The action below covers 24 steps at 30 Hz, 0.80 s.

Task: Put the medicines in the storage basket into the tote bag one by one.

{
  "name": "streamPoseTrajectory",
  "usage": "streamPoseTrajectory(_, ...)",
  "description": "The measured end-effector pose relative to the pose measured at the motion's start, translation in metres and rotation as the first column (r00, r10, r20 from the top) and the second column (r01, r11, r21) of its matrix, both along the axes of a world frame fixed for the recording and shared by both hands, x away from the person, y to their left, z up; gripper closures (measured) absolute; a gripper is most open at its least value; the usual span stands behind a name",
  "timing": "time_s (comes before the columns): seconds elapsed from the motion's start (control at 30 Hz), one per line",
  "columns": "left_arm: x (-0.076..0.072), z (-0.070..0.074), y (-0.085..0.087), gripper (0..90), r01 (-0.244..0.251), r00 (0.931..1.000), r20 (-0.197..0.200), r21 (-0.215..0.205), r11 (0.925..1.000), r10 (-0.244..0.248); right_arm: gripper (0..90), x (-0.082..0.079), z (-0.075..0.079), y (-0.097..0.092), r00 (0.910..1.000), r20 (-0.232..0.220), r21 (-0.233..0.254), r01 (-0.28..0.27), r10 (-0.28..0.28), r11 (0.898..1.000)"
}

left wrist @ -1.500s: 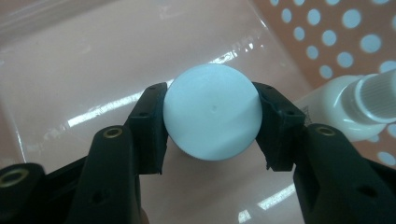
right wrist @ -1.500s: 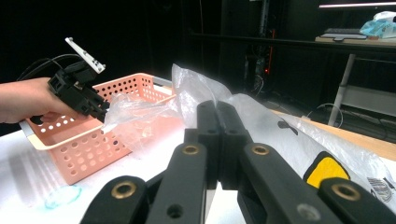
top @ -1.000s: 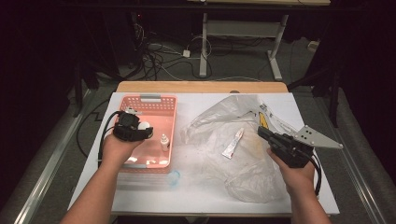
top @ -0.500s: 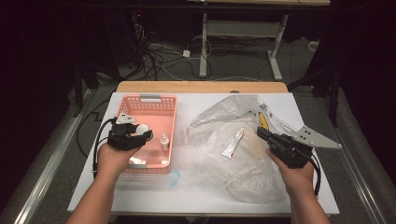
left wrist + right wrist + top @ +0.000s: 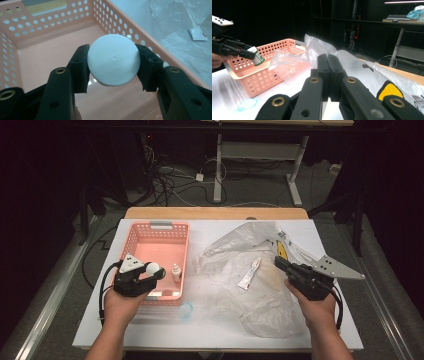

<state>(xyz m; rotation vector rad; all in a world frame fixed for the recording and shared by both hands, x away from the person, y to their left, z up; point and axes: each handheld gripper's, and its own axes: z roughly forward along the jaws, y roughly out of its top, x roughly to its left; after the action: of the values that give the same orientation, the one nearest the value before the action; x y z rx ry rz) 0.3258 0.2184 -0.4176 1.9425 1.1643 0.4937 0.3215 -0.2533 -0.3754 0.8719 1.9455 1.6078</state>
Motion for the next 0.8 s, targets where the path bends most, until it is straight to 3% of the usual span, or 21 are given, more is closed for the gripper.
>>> streamPoseTrajectory(0.13, -0.005, 0.0, 0.003, 48.3, 0.003, 1.0, 0.006, -0.044, 0.999, -0.002, 90.0, 0.0, 0.0, 0.001, 1.0, 0.006, -0.004, -0.001, 0.001, 1.0)
streamPoseTrajectory(0.8, -0.018, 0.012, -0.009, 48.3, 0.053, 0.9973, 0.057, -0.103, 0.9932, -0.047, 90.0, -0.002, 0.003, 0.001, 0.9999, 0.011, 0.007, -0.004, 0.004, 1.0)
